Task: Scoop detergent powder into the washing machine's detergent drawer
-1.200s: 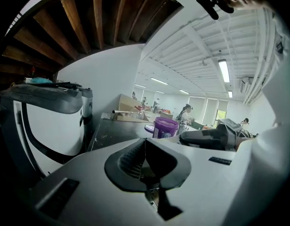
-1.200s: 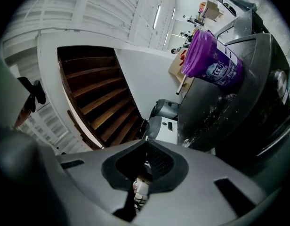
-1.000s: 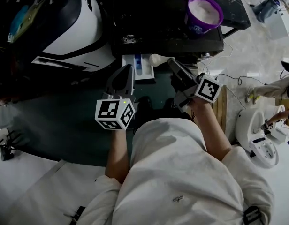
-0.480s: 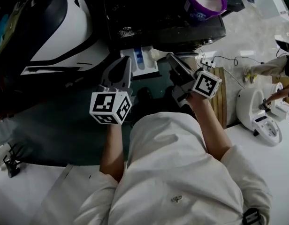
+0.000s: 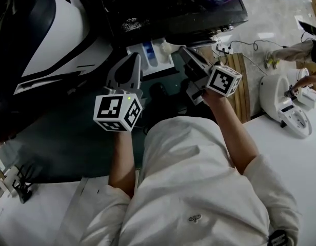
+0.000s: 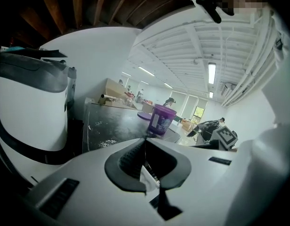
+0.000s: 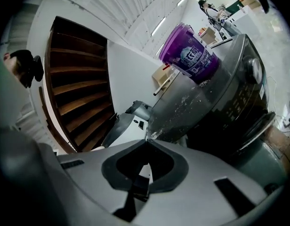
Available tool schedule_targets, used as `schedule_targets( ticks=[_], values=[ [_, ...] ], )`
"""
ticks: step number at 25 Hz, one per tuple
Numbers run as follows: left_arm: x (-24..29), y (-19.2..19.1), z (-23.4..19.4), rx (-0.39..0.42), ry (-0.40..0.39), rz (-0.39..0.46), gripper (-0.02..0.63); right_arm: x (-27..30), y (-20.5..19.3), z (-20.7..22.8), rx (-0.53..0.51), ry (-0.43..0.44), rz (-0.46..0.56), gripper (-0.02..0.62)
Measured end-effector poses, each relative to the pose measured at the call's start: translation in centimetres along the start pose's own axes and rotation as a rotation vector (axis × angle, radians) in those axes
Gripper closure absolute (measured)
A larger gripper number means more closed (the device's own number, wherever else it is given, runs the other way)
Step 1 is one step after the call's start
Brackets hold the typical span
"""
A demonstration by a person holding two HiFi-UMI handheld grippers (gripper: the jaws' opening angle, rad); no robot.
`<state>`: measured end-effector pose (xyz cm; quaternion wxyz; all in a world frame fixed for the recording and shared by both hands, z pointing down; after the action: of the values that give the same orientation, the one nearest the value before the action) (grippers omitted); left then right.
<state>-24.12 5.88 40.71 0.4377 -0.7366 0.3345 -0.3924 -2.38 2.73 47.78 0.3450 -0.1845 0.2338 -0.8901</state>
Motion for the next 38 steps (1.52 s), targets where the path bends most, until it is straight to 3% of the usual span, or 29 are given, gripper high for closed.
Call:
schedule_targets(
  ticks=[8,14,24,38],
  values=[
    [0.7,-1.1,-1.0,-0.018,-0.025,-0.021,0.588,1.2,-1.4,1.9,-0.059,-0.07,-0.017,0.588],
    [1.0,-1.4,-1.4,-0.022,-0.034,-0.03,0.588,2.1,-2.5,2.9,-0.193,-0.11,-0.063,0.588],
    [0.3,-1.8,-1.5,-0.032,-0.029,-0.034,0.587,3.4,-3.2,2.9,-0.362,-0.112,-0.127,0.588],
    [-0.5,-2.0,-1.7,-0.033,-0.02,-0.027,0.588,4.8,-4.3,1.6,-0.68,-0.113,-0.206,0.588]
  ],
)
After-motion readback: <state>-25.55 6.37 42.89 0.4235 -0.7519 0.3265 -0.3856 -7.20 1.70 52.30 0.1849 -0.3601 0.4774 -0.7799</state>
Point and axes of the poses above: the fingertips, and each gripper's own axes: x forward along the fingers, z to its right, y out of its top, the point moved 7 cm from there along -x, backward along the fingers, and after that the axes turned 5 degrees about z, right-handed, at the moved point
